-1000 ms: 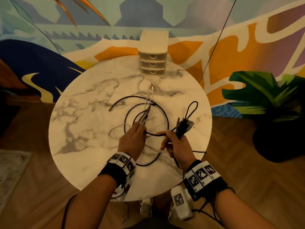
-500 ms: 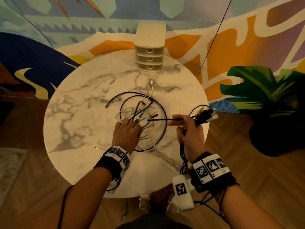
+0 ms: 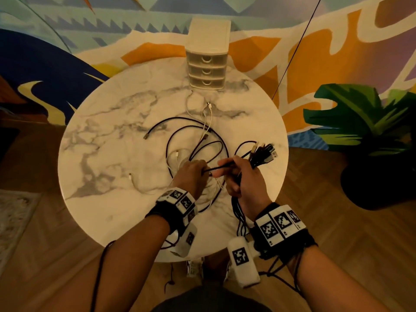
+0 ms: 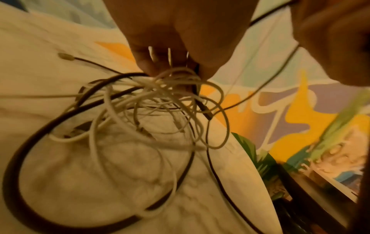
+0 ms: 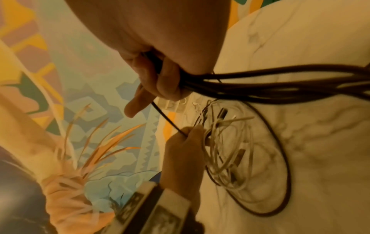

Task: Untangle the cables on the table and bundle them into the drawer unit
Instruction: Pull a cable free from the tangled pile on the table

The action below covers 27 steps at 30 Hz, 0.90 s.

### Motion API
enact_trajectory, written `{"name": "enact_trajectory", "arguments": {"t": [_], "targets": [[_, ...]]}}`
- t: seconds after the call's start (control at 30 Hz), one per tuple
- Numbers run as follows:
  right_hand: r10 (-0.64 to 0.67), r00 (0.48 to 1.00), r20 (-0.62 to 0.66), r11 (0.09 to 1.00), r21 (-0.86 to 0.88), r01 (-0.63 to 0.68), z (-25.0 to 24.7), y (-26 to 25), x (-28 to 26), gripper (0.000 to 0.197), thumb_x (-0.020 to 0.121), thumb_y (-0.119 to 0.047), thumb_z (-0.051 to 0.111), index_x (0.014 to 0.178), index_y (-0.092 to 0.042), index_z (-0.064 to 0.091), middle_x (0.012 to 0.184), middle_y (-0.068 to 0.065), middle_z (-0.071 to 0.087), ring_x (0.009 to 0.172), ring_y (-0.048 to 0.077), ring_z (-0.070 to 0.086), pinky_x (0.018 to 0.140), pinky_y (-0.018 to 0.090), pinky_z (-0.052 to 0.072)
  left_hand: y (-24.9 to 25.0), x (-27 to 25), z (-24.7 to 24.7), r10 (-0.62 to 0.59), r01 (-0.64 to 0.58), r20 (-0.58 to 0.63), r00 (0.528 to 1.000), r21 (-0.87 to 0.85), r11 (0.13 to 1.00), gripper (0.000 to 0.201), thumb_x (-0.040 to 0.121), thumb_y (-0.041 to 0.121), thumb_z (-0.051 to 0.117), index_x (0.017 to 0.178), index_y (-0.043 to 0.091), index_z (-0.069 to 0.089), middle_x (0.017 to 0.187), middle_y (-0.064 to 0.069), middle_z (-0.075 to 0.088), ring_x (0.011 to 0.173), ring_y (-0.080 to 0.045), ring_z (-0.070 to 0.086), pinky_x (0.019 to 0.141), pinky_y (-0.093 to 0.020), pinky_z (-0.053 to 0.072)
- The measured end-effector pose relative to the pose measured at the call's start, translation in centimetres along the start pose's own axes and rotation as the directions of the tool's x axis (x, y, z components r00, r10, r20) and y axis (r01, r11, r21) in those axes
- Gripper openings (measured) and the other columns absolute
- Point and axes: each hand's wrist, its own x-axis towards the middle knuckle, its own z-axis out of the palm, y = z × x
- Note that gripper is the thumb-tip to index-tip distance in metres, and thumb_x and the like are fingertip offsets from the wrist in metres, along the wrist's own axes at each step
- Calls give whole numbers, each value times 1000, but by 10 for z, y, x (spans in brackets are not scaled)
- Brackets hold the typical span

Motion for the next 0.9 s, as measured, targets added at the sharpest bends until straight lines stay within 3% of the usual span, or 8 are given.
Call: {"name": "enact_trajectory", "arguments": {"t": [0.1, 0.23, 0.33, 0.4, 0.47, 0.6, 0.7, 0.9], "targets": [[-38, 999, 32, 997, -72, 40, -13, 9, 4, 40, 102, -29, 33, 110, -4, 64, 73, 15, 66, 37, 9, 24, 39, 21, 17, -8, 5, 0, -68, 78, 73, 995, -147, 986, 14, 91, 9, 48, 85, 5, 60, 82, -14, 64, 79, -29, 59, 62, -29, 40], [11, 1000, 7, 928, -372, -7, -35, 36, 22, 33, 102, -28, 36, 119, -15, 61, 73, 7, 58, 38, 3, 30, 40, 15, 25, -13, 6, -5, -147, 174, 112, 983, -297, 939, 24, 95, 6, 41, 85, 12, 62, 85, -4, 63, 78, -17, 58, 54, -7, 39], [75, 994, 76, 731, -683, -3, -41, 58, 29, 22, 101, -29, 39, 103, -26, 61, 72, -3, 57, 50, -2, 48, 57, 18, 34, -10, 8, -11, -196, 212, 83, 977, -325, 922, 26, 98, 13, 41, 95, 6, 67, 89, -4, 68, 74, -10, 62, 64, -16, 43], [132, 984, 121, 514, -857, 36, -42, 75, 33, 30, 99, -38, 40, 97, -17, 63, 82, 11, 64, 68, 15, 57, 66, 31, 39, -5, 5, -13, -207, 244, 131, 970, -422, 873, 24, 96, 6, 41, 97, 4, 65, 90, -8, 67, 63, 1, 61, 56, -10, 45], [124, 982, 140, 420, -904, 76, -39, 83, 37, 37, 99, -38, 42, 111, -9, 61, 95, 19, 66, 83, 28, 60, 72, 36, 43, -7, 1, -15, -178, 215, 135, 975, -359, 908, 22, 95, 6, 43, 101, 10, 63, 96, -7, 66, 72, -4, 62, 56, -7, 44], [-14, 999, -42, 595, -803, -25, -42, 71, 43, 37, 99, -36, 42, 111, -8, 63, 103, 17, 66, 96, 32, 61, 76, 35, 44, -33, -2, -26, -64, 66, 181, 981, -3, 998, 26, 90, 6, 47, 114, 7, 56, 111, -16, 63, 103, -32, 57, 82, -33, 43], [-78, 984, -160, 699, -713, -61, -52, 58, 47, 34, 99, -35, 42, 74, -16, 55, 78, 13, 60, 70, 27, 51, 58, 32, 31, -56, -5, -39, -119, 83, 141, 983, 237, 968, 27, 87, 4, 45, 113, 9, 52, 111, -16, 60, 102, -34, 52, 78, -35, 39], [98, 993, -68, 674, -729, -117, -50, 85, 52, 28, 97, -37, 48, 77, -20, 57, 66, -4, 51, 58, 10, 44, 55, 24, 33, -53, 3, -57, -144, 151, -49, 988, 190, 970, 16, 91, 13, 47, 103, 15, 57, 106, -12, 62, 96, -33, 58, 72, -35, 42]]}}
